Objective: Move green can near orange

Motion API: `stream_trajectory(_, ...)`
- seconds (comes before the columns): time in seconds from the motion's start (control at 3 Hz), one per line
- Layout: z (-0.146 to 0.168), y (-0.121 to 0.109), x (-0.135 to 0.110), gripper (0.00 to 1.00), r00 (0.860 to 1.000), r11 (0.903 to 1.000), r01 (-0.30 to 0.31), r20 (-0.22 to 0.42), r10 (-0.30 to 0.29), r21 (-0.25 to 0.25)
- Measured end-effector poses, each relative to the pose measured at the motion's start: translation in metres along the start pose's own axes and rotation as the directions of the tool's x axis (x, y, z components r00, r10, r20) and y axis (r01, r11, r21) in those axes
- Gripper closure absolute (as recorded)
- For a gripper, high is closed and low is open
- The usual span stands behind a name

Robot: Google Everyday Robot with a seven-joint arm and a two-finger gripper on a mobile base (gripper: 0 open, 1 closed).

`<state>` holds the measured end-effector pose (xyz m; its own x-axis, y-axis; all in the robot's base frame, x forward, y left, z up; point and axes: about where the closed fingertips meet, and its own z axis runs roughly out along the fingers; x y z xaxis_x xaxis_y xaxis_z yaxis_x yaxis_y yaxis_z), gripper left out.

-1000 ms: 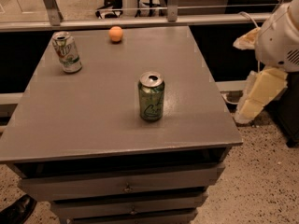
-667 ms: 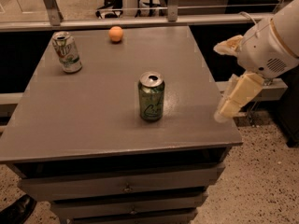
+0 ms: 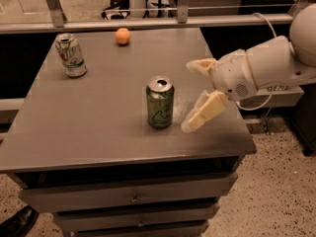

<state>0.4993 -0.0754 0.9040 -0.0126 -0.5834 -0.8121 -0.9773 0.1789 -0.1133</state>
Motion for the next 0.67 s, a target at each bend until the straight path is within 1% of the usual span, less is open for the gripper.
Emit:
stream_trajectory(0.33, 0.022, -0.003, -0.005, 0.00, 0.996, 0.9998, -0.014, 0.086, 0.015, -0.015)
stream_trajectory(0.67, 0.052, -0.003, -0.015, 0.26, 0.985, 0.9995, -0.023, 0.169, 0.027, -0.023)
